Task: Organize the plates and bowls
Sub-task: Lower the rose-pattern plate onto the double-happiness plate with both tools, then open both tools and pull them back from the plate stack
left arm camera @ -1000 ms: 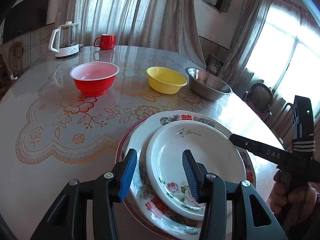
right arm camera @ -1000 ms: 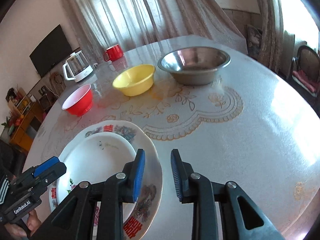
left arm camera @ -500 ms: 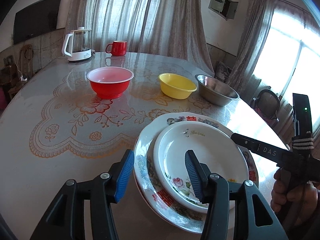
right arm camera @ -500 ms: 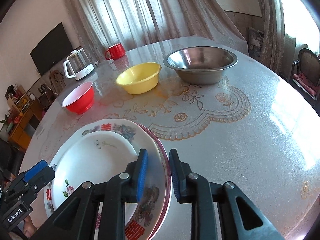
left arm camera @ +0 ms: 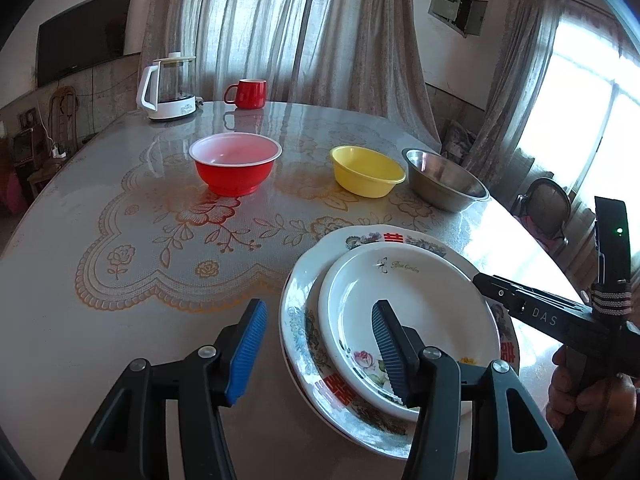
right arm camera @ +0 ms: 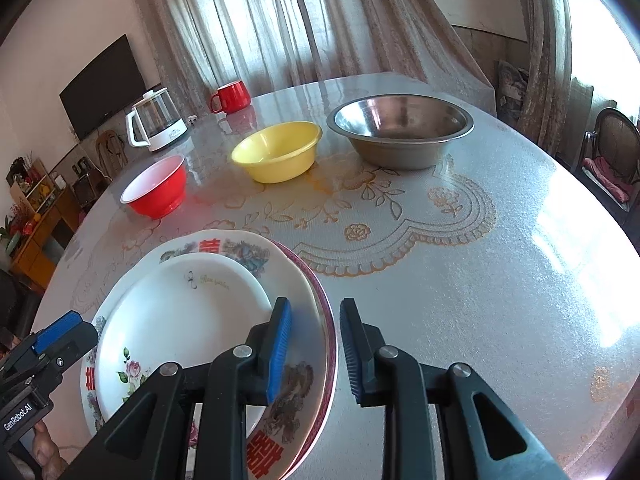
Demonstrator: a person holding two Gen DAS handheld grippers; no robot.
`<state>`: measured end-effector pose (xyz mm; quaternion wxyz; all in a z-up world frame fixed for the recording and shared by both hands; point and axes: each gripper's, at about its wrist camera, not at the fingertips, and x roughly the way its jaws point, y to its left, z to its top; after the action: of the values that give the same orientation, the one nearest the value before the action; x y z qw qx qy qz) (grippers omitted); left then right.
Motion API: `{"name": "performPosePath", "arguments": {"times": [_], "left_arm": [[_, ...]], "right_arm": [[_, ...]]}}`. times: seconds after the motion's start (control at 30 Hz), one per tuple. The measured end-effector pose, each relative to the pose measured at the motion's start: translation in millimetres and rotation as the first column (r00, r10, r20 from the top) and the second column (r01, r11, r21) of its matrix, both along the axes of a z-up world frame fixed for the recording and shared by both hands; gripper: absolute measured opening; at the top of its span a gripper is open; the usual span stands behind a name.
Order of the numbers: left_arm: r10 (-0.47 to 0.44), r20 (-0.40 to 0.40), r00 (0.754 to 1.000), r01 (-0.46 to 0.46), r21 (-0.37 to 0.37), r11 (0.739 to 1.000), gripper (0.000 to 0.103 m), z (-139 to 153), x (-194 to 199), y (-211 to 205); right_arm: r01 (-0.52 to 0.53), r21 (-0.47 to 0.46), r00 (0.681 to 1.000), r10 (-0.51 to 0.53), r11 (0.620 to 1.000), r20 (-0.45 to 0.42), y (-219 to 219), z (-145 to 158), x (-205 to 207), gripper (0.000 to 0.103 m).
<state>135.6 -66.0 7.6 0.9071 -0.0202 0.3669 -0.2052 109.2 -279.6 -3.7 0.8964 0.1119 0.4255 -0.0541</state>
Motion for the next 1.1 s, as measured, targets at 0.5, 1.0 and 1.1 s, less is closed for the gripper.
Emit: {"name": "performPosePath", "arguments": {"times": [0.5,1.0,1.1], "left_arm": [[-0.049,0.030,0.998,0.049,0.000,0.999,0.063,22.7,-4.7,-14.0],[-0.144,-0.042,0.989,0.144,-0.003,0.990,0.063,23.0,22.9,-50.7],[-0.163,-0.063,0.985,0.163,-0.013,0.987,0.063,24.0,32.2,-60.0]], "right_arm": [[-0.012,0.021,1.000,0.012,1.000,0.006,-5.0,6.2,-3.1,0.033],[0.039,0.139,0.999,-0.042,0.989,0.017,-43.9,9.1,20.7,0.035],[0.056,0.153,0.998,-0.058,0.987,0.012,-53.2,7.0,25.9,0.035]]}}
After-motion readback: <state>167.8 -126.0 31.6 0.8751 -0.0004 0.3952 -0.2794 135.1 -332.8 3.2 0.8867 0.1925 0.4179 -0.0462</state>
